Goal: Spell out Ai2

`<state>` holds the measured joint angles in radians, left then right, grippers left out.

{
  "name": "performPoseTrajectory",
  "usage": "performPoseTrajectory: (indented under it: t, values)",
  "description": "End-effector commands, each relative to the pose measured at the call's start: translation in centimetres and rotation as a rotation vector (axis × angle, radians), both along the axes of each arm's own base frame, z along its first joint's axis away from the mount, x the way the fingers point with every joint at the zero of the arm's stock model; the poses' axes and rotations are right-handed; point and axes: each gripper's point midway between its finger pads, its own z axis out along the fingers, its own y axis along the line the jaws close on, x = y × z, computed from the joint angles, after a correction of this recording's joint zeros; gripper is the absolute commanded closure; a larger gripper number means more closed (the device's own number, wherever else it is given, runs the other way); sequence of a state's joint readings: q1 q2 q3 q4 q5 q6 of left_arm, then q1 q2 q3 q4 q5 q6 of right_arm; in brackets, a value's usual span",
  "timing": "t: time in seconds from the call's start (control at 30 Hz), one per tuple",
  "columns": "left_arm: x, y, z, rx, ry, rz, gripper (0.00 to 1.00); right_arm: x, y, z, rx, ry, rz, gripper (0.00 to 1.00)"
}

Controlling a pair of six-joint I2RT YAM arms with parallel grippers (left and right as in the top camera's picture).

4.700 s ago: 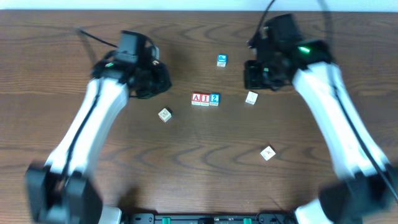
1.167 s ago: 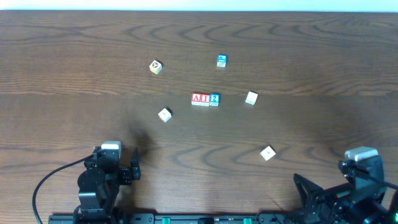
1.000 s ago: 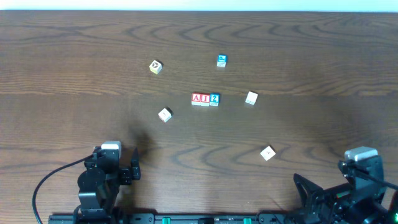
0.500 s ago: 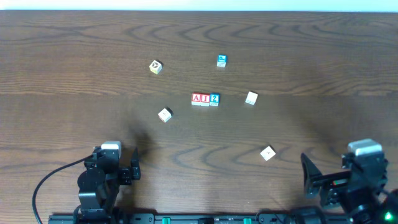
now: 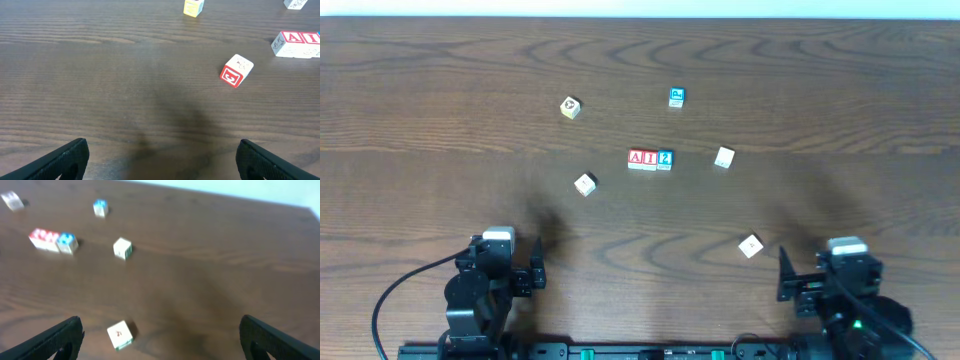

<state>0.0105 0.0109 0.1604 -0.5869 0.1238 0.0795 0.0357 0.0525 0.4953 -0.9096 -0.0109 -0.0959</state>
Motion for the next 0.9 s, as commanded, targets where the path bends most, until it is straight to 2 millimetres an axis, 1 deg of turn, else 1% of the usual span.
performPoseTrajectory:
  t: [0.0, 0.2, 0.3, 0.4, 0.47, 0.87]
  values:
    - [0.0, 0.1, -0.2, 0.01, -0.001, -0.002, 0.05, 0.3, 0.0, -2.0, -0.012, 0.014, 0.007, 0.01]
    - [0.0, 0.1, -0.2, 0.01, -0.001, -0.003, 0.05, 0.9, 0.0, -6.0, -0.014, 0.089, 0.007, 0.01]
    - [0.0, 0.1, -0.2, 0.01, -0.001, -0.002, 0.05, 1.0, 0.0, -8.7, -0.011, 0.147, 0.005, 0.01]
    - [0.0, 0.1, -0.2, 0.01, -0.001, -0.002, 0.05, 0.9, 0.2, -10.9, 0.009, 0.194, 0.001, 0.01]
    - [0.0, 0.1, -0.2, 0.01, -0.001, -0.002, 0.05, 1.1, 0.3, -10.7, 0.017, 0.179, 0.004, 0.01]
    - [0.0, 0.1, -0.2, 0.01, -0.001, -0.003, 0.04, 1.1, 0.3, -10.7, 0.017, 0.181, 0.004, 0.01]
